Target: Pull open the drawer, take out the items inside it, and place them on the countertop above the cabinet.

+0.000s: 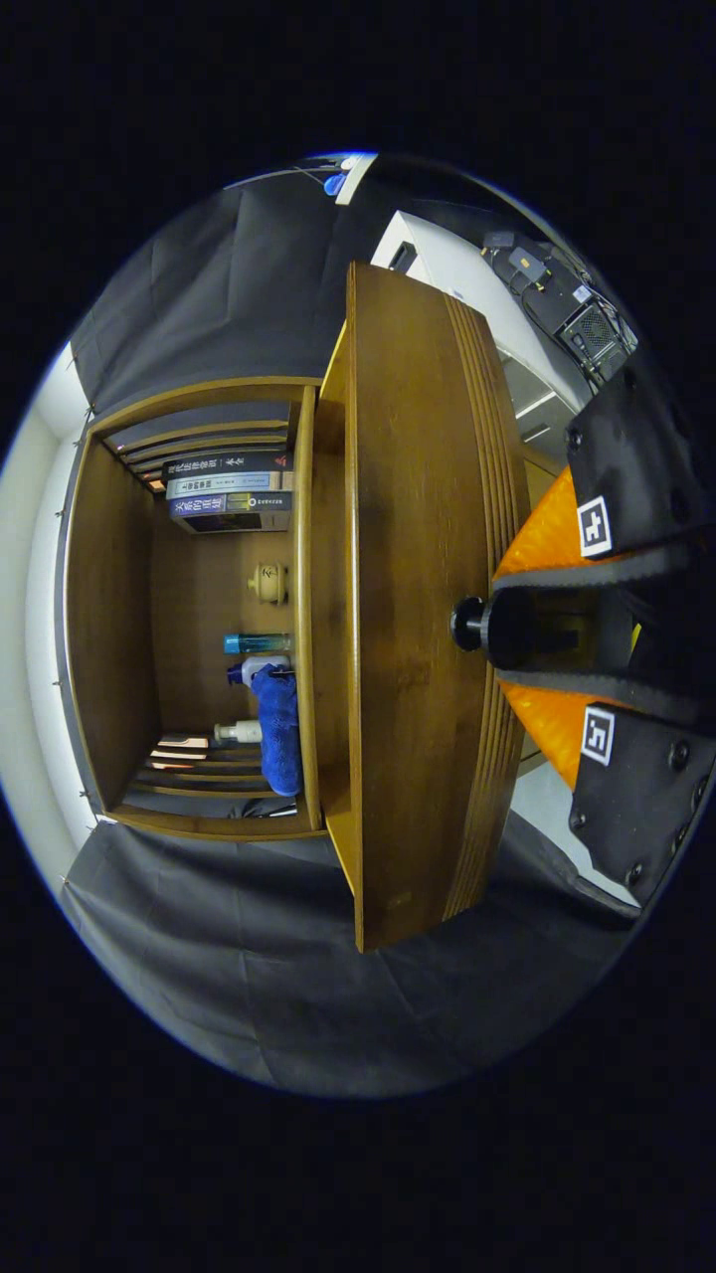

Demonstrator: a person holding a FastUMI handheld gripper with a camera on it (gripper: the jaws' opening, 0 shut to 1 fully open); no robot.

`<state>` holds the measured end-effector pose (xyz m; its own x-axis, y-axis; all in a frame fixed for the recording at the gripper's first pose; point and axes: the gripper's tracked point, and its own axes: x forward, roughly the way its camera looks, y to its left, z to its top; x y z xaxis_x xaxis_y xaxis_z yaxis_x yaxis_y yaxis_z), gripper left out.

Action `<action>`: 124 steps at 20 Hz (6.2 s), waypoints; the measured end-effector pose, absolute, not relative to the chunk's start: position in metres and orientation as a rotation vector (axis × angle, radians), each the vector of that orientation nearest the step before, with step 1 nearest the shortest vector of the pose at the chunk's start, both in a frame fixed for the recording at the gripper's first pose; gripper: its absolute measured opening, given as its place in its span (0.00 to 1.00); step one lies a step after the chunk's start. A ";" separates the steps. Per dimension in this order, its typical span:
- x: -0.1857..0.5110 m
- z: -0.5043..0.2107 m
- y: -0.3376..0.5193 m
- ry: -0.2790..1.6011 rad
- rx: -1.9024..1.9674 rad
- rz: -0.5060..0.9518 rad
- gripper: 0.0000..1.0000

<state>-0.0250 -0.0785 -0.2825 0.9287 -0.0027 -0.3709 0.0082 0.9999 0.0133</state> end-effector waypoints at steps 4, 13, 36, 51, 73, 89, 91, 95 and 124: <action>-0.026 -0.280 -0.078 0.376 0.004 -0.014 0.42; -0.025 -0.258 -0.071 0.292 -0.022 -0.006 0.59; 0.150 -0.098 -0.059 0.342 0.061 0.009 0.96; 0.172 -0.253 -0.072 0.873 0.092 -0.080 0.93; 0.167 -0.271 -0.089 0.884 0.134 -0.096 0.29; 0.117 -0.111 -0.067 0.547 0.117 0.059 0.28; 0.129 -0.091 -0.070 0.508 0.111 0.049 0.28; 0.167 -0.066 -0.077 0.457 0.089 0.016 0.28; 0.276 -0.158 -0.133 0.572 0.031 -0.145 0.75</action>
<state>0.2761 -0.1327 -0.1580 0.8310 -0.1281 -0.5414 0.1452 0.9893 -0.0112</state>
